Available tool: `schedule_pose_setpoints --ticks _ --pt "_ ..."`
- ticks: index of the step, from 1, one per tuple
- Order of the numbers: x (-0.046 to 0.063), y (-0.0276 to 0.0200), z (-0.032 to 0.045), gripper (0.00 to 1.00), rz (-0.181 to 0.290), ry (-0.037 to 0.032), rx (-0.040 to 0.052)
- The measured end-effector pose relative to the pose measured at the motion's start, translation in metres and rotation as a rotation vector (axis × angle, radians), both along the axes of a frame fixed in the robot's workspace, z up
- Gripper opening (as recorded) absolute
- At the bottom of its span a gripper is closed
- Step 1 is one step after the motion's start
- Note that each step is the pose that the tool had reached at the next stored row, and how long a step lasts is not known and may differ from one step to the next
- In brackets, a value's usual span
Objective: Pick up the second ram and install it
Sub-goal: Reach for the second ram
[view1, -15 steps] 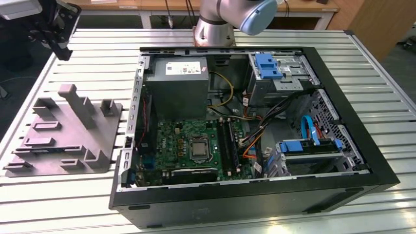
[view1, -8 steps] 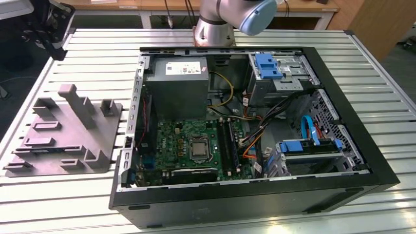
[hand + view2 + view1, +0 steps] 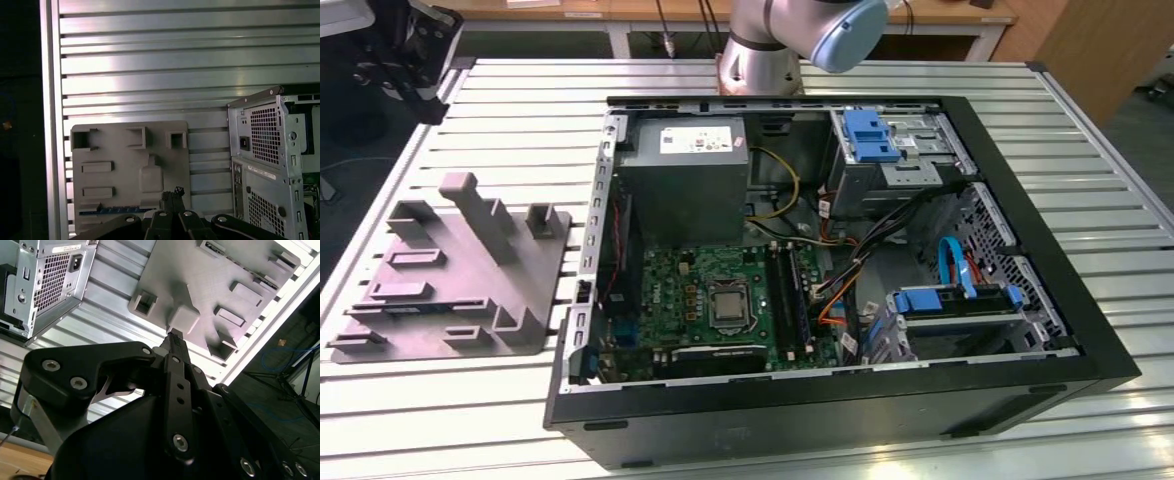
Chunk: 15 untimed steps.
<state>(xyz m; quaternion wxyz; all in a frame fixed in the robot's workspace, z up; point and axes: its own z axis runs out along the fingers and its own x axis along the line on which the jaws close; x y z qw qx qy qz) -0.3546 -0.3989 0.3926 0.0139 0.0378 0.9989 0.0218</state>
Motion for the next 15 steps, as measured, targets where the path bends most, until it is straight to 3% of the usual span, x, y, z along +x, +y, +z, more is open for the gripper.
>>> schedule_pose_setpoints --ticks 15 --pt "-0.019 -0.0003 -0.0036 0.1 0.0 -0.0001 0.0"
